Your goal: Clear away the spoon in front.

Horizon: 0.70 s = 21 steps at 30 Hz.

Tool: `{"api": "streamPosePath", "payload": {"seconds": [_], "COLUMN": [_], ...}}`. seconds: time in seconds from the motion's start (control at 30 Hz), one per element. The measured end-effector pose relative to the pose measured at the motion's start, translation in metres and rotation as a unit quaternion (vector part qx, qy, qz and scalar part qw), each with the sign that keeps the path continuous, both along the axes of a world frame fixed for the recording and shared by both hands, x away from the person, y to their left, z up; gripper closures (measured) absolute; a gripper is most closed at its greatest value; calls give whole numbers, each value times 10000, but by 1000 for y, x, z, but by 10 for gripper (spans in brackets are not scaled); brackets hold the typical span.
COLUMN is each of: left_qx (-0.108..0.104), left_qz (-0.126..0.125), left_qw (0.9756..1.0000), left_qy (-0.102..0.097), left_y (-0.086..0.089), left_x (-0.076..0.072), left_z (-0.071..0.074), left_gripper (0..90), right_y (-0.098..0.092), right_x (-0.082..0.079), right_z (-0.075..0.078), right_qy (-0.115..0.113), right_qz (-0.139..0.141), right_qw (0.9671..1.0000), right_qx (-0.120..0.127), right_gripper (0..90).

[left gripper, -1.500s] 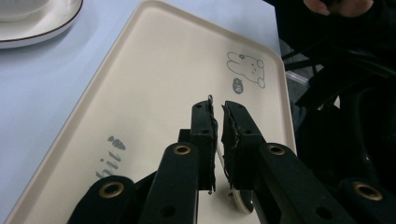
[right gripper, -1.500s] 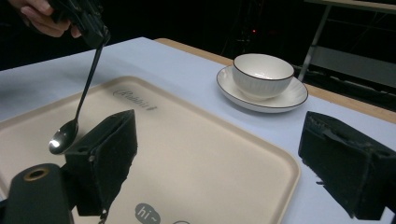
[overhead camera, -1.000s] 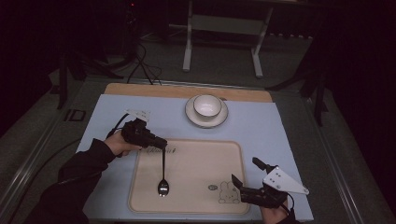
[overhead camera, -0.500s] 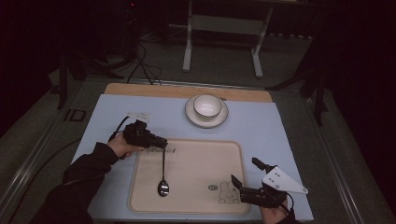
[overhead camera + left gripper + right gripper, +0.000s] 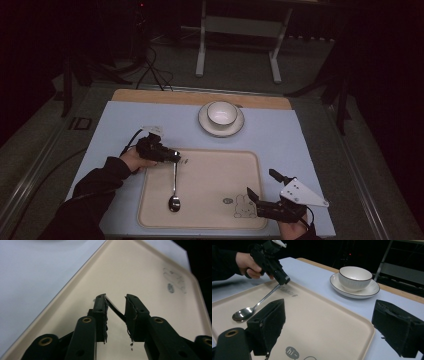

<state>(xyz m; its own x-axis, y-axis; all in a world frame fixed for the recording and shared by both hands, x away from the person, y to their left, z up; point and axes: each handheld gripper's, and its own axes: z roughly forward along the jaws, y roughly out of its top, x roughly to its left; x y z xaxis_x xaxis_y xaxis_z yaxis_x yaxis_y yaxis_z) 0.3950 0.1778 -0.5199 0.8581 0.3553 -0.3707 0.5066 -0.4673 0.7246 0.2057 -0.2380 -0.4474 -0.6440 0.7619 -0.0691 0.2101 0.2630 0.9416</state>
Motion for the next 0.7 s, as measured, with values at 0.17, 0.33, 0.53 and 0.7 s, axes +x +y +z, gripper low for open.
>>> {"api": "streamPosePath", "payload": {"seconds": [0.17, 0.33, 0.53, 0.7], "left_qx": [81, 203, 335, 355], "left_qz": [187, 284, 442, 442], "left_qw": [9998, 9994, 9984, 9983], "left_qy": [6, -15, -80, -158], "left_y": [-1, -3, -7, -8], "left_x": [3, 3, 5, 5], "left_z": [-7, -13, -18, -18], "left_gripper": [688, 679, 650, 627], "right_y": [0, 0, 0, 0], "right_x": [0, 0, 1, 1], "right_z": [0, 0, -1, -1], "right_qy": [16, 31, 43, 62], "right_qz": [7, 7, 17, 15], "right_qw": [10000, 10000, 10000, 10000], "right_qx": [-1, -1, -2, 3], "right_gripper": [117, 117, 118, 117]}}
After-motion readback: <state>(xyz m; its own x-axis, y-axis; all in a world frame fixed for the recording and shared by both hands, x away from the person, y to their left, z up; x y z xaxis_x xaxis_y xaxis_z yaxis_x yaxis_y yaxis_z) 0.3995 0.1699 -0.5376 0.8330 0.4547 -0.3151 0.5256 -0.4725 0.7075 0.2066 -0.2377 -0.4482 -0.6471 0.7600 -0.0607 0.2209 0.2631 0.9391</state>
